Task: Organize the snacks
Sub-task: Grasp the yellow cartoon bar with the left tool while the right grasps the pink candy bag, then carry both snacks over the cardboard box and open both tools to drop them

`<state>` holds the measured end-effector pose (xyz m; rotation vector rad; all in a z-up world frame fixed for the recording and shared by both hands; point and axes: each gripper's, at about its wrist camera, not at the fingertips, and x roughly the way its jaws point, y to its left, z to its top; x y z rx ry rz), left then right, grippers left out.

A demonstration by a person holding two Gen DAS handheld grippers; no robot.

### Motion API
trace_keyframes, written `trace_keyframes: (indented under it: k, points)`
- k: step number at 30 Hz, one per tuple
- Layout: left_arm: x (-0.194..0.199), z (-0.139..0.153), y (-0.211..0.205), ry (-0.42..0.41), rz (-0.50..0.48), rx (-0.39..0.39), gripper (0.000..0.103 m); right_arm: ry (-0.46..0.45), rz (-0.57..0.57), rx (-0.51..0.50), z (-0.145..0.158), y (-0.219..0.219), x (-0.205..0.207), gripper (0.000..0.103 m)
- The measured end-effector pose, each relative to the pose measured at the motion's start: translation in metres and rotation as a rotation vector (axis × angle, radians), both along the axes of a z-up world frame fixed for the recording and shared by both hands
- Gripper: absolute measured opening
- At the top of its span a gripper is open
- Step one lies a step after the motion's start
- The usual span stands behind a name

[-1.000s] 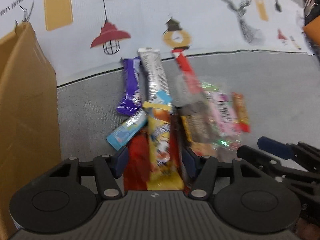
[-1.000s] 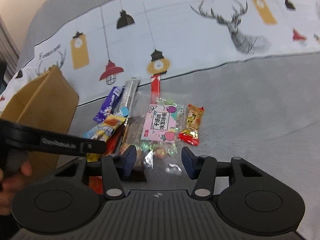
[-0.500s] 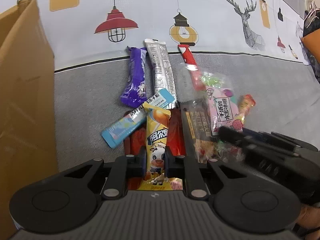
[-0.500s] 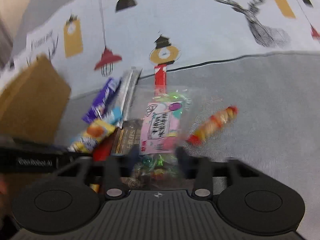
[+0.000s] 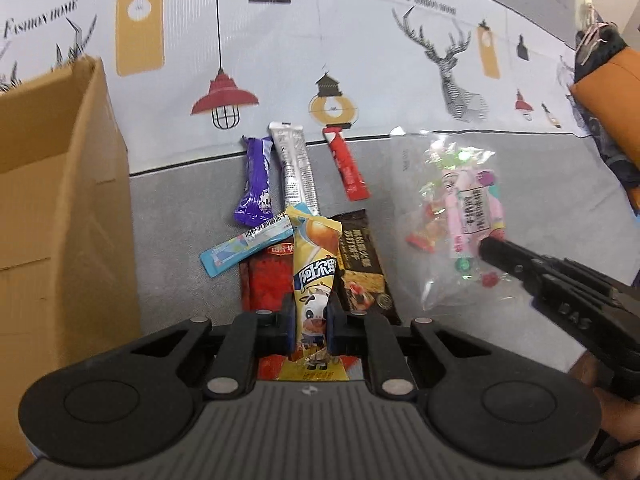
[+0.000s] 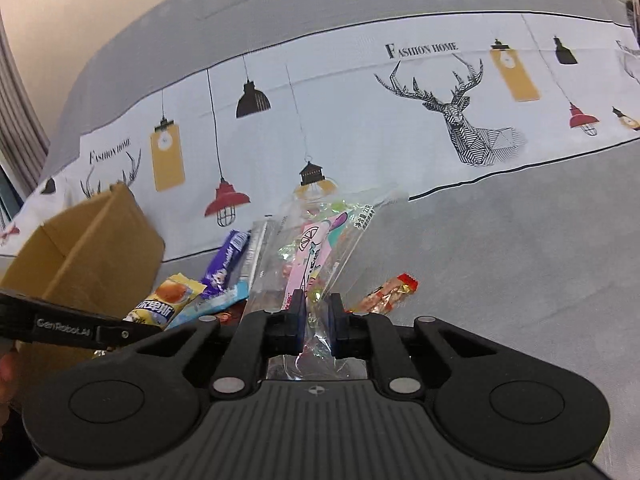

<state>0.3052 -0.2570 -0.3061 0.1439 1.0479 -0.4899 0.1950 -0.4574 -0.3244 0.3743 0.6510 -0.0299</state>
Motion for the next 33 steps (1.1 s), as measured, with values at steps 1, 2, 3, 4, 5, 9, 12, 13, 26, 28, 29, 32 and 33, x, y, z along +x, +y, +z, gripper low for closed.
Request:
trace_keyframes:
  k: [1,2,3,4,5,9,12,13,26,28,29,32,33]
  points:
    - [-0.005,0.004,0.002,-0.007,0.0,-0.001,0.015,0.004,-0.002,0.004,0.001,0.002,-0.003,0.012]
    - [-0.009,0.009,0.006,-0.01,0.004,-0.004,0.015,0.013,-0.005,0.009,0.001,0.005,-0.005,0.012]
    - [-0.015,0.014,0.01,-0.011,0.008,-0.009,0.015,0.027,-0.01,0.015,0.002,0.008,-0.007,0.012]
    - [-0.02,0.018,0.016,-0.014,0.011,-0.017,0.015,0.038,-0.012,0.019,0.003,0.012,-0.009,0.012]
    - [-0.025,0.023,0.022,-0.018,0.015,-0.025,0.015,0.042,-0.015,0.02,0.006,0.017,-0.012,0.012]
    - [-0.044,0.049,0.057,-0.059,0.052,-0.055,0.015,0.016,-0.027,0.028,0.036,0.041,-0.027,0.012]
    - [-0.057,0.077,0.09,-0.123,0.077,-0.084,0.015,-0.052,-0.002,0.012,0.079,0.07,-0.037,0.012]
    - [-0.062,0.087,0.099,-0.145,0.083,-0.092,0.015,-0.071,0.012,0.011,0.094,0.079,-0.04,0.012]
    - [-0.12,0.206,0.255,-0.524,0.219,-0.239,0.015,-0.344,0.286,-0.03,0.236,0.218,-0.049,0.012]
    - [-0.113,0.205,0.277,-0.495,0.261,-0.271,0.015,-0.343,0.317,-0.04,0.24,0.234,-0.043,0.012]
    - [-0.109,0.201,0.285,-0.484,0.28,-0.269,0.015,-0.336,0.333,-0.048,0.239,0.243,-0.04,0.012]
    - [-0.09,0.177,0.3,-0.409,0.331,-0.225,0.015,-0.276,0.375,-0.066,0.223,0.268,-0.021,0.012]
    - [-0.085,0.166,0.308,-0.367,0.346,-0.204,0.015,-0.246,0.389,-0.06,0.213,0.275,-0.013,0.012]
